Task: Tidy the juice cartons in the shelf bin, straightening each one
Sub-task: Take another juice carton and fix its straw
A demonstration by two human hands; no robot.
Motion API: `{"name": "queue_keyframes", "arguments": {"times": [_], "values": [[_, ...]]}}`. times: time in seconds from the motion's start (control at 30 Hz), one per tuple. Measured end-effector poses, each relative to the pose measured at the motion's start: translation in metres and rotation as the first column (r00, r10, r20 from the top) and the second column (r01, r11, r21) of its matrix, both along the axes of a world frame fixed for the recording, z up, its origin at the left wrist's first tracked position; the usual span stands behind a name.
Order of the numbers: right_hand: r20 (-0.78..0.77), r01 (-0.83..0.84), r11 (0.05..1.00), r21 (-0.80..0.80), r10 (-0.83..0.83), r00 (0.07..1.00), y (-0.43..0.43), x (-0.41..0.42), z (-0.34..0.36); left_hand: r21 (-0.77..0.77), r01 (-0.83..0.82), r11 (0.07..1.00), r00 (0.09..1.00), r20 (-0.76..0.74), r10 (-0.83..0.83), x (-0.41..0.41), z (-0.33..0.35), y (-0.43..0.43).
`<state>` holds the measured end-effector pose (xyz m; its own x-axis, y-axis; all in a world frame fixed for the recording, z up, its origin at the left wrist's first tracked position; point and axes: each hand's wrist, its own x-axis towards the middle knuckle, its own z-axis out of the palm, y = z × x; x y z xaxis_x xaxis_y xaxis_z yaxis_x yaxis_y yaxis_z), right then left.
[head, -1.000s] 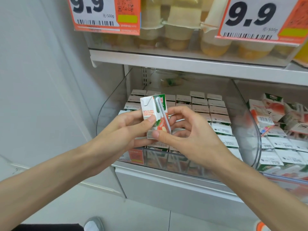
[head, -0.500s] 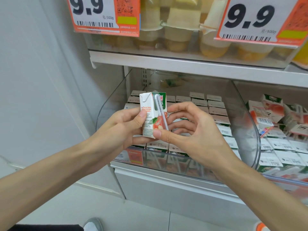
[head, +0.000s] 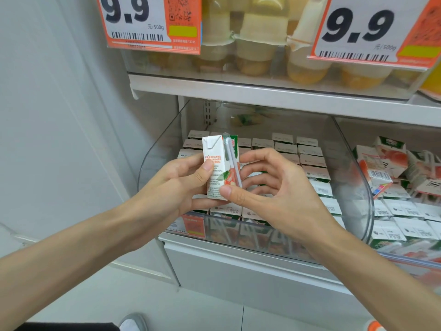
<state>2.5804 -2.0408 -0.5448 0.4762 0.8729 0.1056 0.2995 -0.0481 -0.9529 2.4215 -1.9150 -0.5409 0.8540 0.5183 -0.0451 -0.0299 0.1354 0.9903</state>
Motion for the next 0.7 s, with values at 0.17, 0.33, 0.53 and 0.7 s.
{"name": "queue_keyframes", "arguments": {"times": [0.17, 0.33, 0.53, 0.7], "values": [[-0.131, -0.034, 0.999, -0.04, 0.029, 0.991, -0.002, 0.006, 0.006, 0.024, -0.045, 0.999, 0.999, -0.014, 0.045, -0.002, 0.004, 0.006], [-0.126, -0.12, 0.993, -0.002, 0.119, 0.985, -0.004, 0.006, 0.006, 0.086, -0.153, 0.984, 0.987, -0.03, 0.156, -0.004, -0.001, 0.01], [-0.028, -0.218, 0.976, 0.021, 0.219, 0.975, -0.003, 0.008, 0.003, 0.08, -0.039, 0.996, 0.998, -0.048, 0.043, -0.004, 0.003, 0.006], [0.158, -0.204, 0.978, -0.033, 0.207, 0.965, 0.001, 0.003, -0.002, 0.072, -0.098, 0.993, 0.991, -0.085, 0.104, -0.003, 0.002, 0.003]]}}
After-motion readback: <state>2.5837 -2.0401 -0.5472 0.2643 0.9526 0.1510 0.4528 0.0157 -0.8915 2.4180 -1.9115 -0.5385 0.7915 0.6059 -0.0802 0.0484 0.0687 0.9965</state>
